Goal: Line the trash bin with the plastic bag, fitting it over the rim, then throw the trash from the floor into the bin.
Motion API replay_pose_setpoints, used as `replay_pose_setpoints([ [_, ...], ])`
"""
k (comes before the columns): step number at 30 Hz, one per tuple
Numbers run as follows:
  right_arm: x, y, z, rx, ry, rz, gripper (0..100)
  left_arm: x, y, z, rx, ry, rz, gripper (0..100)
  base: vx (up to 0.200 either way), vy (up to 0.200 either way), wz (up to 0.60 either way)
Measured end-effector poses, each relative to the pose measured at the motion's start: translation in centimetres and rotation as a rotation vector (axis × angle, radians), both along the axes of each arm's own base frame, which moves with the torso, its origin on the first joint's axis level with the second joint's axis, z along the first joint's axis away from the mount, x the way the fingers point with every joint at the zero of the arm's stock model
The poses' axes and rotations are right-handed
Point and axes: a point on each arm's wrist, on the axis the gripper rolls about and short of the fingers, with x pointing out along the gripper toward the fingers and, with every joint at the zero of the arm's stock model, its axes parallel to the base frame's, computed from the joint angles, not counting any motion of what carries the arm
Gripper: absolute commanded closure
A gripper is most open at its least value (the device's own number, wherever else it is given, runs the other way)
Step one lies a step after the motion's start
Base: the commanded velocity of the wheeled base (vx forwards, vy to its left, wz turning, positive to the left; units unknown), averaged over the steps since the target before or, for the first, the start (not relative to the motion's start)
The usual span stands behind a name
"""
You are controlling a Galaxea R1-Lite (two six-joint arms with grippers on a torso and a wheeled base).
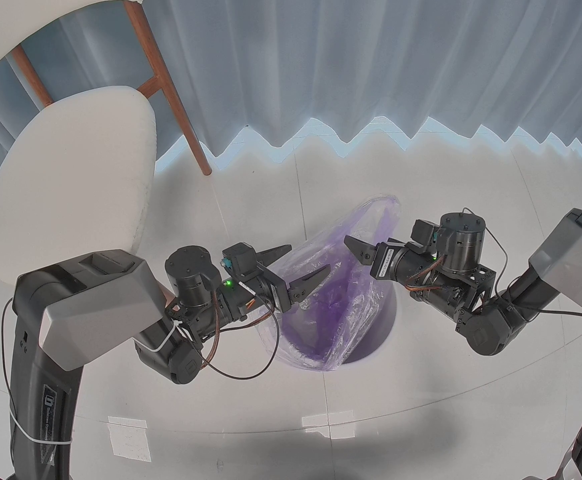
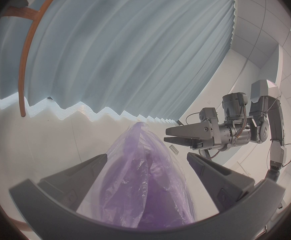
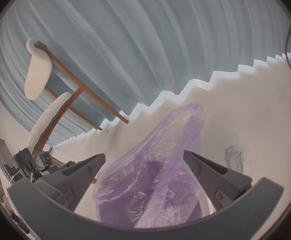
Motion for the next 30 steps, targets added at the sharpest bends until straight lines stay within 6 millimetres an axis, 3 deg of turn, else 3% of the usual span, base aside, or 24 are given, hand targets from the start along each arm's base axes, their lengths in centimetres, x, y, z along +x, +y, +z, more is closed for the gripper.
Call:
replay_pose_setpoints([
  [24, 0.0, 0.7, -2.6, -0.05, 0.069, 0.003, 0, 0.0, 0.0, 0.1, -0.001, -0.003, 0.0, 0, 0.0, 0.0, 0.0],
  [25, 0.0, 0.8, -2.6, -0.051, 0.071, 0.002, 100, 0.0, 0.0, 0.1, -0.001, -0.003, 0.0, 0, 0.0, 0.0, 0.0],
  [30, 0.1, 0.8, -2.9, -0.054, 0.077, -0.001, 100, 0.0, 0.0, 0.1, -0.001, -0.003, 0.0, 0, 0.0, 0.0, 0.0],
])
